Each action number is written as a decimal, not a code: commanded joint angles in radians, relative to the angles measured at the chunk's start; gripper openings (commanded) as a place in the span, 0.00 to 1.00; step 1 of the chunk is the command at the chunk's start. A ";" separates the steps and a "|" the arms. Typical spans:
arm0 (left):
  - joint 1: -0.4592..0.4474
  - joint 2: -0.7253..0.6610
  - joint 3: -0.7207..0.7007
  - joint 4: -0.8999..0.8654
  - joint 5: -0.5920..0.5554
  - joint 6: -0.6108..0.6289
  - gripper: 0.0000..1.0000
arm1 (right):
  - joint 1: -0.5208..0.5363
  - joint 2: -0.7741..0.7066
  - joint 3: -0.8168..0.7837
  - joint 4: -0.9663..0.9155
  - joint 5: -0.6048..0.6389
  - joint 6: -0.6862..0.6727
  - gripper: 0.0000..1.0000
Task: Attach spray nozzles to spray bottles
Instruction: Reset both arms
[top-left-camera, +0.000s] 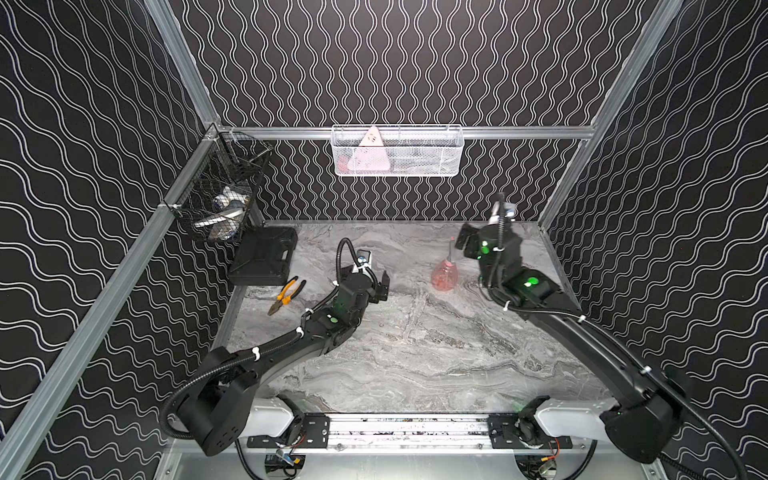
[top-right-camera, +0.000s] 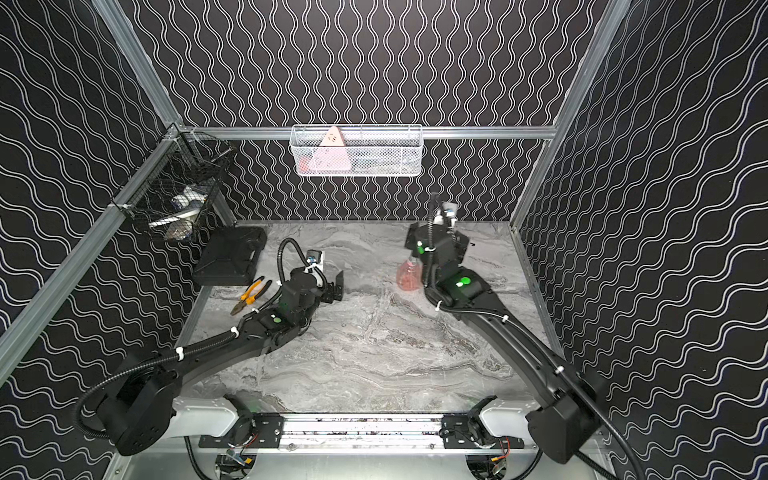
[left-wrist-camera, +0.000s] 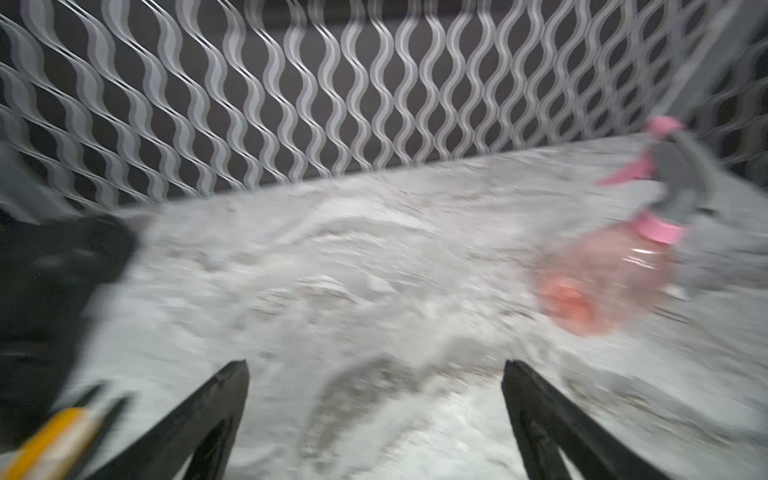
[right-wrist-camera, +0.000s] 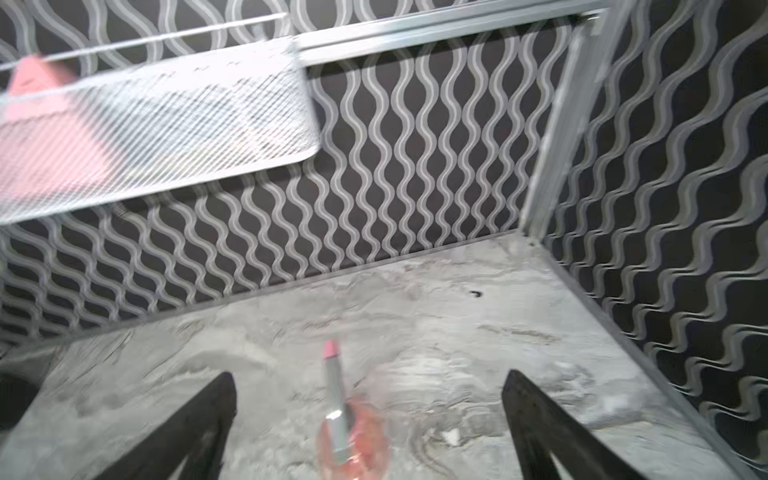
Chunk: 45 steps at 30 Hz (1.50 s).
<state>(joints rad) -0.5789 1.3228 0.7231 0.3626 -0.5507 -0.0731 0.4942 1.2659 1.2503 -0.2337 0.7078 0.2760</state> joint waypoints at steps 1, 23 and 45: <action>0.039 -0.006 -0.071 0.130 -0.232 0.256 0.99 | -0.165 -0.029 -0.057 -0.072 -0.100 -0.026 1.00; 0.379 0.255 -0.407 0.727 0.085 0.116 0.99 | -0.404 0.367 -0.838 1.218 -0.197 -0.207 1.00; 0.403 0.354 -0.412 0.824 0.133 0.119 0.99 | -0.469 0.408 -0.859 1.248 -0.408 -0.187 1.00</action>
<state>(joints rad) -0.1780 1.6718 0.3077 1.1336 -0.4229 0.0513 0.0261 1.6714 0.3847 0.9775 0.3092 0.0940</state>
